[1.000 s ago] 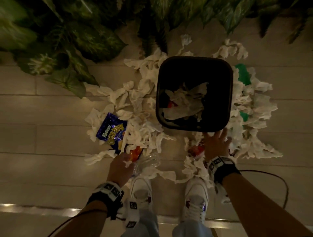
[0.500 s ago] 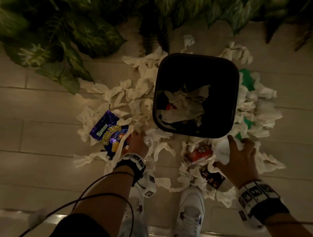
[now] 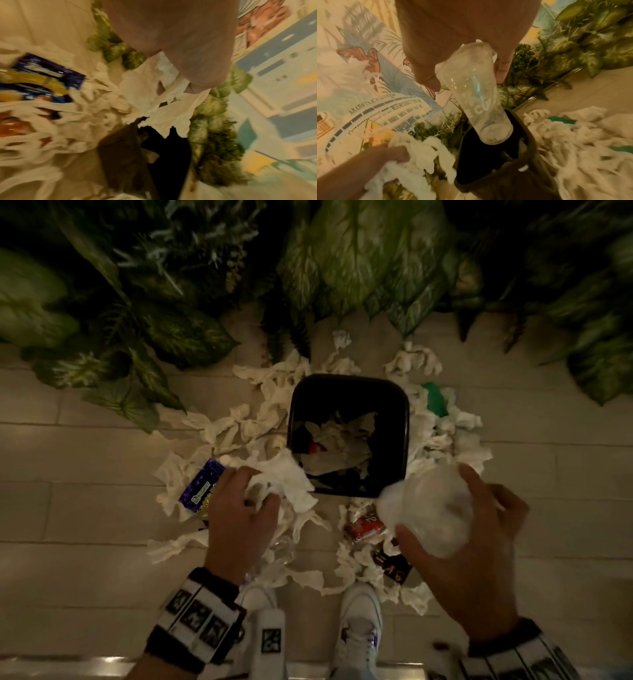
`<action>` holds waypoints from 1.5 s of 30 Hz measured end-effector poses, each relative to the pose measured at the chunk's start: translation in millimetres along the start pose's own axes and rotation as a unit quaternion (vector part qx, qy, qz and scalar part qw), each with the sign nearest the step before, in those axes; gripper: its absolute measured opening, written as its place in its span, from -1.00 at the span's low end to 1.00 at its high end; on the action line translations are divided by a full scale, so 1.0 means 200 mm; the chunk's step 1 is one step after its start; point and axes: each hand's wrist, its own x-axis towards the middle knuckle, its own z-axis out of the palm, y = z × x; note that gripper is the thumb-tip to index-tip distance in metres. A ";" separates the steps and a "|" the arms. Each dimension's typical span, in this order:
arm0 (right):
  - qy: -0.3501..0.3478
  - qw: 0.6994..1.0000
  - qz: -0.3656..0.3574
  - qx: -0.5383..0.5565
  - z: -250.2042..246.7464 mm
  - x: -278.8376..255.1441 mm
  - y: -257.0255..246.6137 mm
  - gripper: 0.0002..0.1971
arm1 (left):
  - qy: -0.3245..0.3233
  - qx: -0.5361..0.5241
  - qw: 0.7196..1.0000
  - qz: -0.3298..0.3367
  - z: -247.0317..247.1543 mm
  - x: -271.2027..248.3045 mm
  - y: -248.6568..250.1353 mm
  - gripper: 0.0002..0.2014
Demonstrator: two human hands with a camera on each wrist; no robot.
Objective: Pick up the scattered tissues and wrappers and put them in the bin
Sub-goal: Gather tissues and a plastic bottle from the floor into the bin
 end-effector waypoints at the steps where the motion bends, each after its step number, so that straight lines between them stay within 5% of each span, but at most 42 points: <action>1: 0.001 1.000 -0.001 0.029 0.04 0.06 -0.03 -0.01 | -0.003 -0.007 1.000 0.021 -0.01 0.03 0.09 -0.80; 6: -0.057 0.995 0.023 0.073 0.35 0.37 -0.03 -0.23 | -0.091 -0.016 0.995 0.036 0.20 0.25 0.30 -0.79; 11: -0.134 0.987 0.076 0.034 0.53 0.46 0.10 -0.25 | -0.250 -0.039 0.967 -0.043 0.37 0.35 0.27 -0.38; 17: 0.040 0.998 0.012 0.054 0.40 0.15 0.23 -0.68 | -0.171 -0.031 0.984 0.037 0.24 0.12 0.02 -0.43; 20: -0.015 0.995 0.079 0.052 0.47 -0.11 0.41 -0.77 | -0.141 -0.037 0.989 -0.037 0.16 -0.08 -0.24 -0.61; 24: -0.315 0.936 0.129 -0.088 0.73 -0.41 0.53 -0.61 | -0.194 0.054 0.970 -0.139 0.09 -0.36 -0.65 -0.77; 26: -0.399 0.890 0.108 -0.190 0.88 -0.46 0.56 -0.40 | -0.237 0.109 0.952 -0.158 0.09 -0.47 -0.83 -0.73; 31: -0.339 0.892 0.031 -0.298 1.19 -0.26 0.64 -0.19 | -0.340 0.177 0.914 -0.130 0.20 -0.51 -1.07 -0.49; 38: -0.404 0.838 0.035 -0.366 1.30 -0.01 0.86 -0.25 | -0.338 0.295 0.885 -0.122 0.48 -0.31 -1.15 0.09; 41: -0.403 0.852 0.024 -0.334 1.27 0.00 0.90 -0.28 | -0.338 0.294 0.880 -0.158 0.60 -0.19 -1.18 0.26; 45: -0.376 0.882 0.013 -0.284 1.21 -0.03 0.95 -0.29 | -0.325 0.275 0.889 -0.166 0.69 -0.08 -1.21 0.20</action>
